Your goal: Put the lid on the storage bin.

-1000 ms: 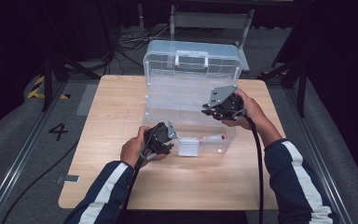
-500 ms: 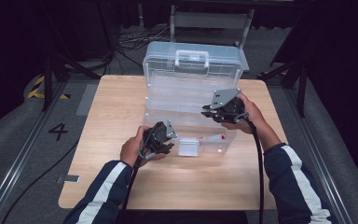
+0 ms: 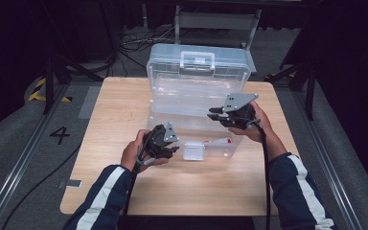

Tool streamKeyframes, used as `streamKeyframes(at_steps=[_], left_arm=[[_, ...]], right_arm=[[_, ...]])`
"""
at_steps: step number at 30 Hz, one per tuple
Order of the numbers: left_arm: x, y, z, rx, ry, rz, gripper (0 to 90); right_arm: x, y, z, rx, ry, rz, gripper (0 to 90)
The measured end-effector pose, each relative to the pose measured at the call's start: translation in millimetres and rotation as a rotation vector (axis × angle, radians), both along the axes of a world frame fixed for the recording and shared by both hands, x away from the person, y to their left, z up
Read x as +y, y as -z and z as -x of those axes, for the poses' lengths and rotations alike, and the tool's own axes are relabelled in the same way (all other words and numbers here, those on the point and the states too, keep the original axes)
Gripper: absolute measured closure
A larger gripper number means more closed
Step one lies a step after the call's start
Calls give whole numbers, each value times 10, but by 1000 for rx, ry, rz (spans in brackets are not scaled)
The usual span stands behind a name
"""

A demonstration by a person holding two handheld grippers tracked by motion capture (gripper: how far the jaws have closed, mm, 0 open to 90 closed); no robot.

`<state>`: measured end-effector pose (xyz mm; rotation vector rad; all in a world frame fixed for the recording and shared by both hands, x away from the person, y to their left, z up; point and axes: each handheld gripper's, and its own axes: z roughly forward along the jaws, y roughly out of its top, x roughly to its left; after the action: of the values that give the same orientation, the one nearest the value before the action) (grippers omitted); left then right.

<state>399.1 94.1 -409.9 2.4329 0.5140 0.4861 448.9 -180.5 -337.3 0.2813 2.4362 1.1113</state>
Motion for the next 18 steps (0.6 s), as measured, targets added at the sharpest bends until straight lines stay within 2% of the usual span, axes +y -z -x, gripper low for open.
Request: streamKeyframes(at_steps=[4, 6, 8, 13, 15, 18], left_arm=[[98, -65, 24, 3, 8, 57, 582], [135, -93, 36, -5, 14, 53, 593], [167, -110, 50, -1, 21, 81, 610], [262, -174, 86, -19, 29, 100, 653], [329, -207, 102, -20, 37, 111, 717], [426, -250, 115, -35, 23, 122, 804]], right_arm=[[-36, 27, 10, 2, 8, -40, 779], [-53, 36, 20, 3, 15, -54, 778], [-71, 42, 25, 4, 22, -68, 777], [-120, 36, 46, 4, 40, -78, 777], [-140, 36, 46, 2, 40, -80, 777], [-148, 41, 57, -3, 40, -74, 777]])
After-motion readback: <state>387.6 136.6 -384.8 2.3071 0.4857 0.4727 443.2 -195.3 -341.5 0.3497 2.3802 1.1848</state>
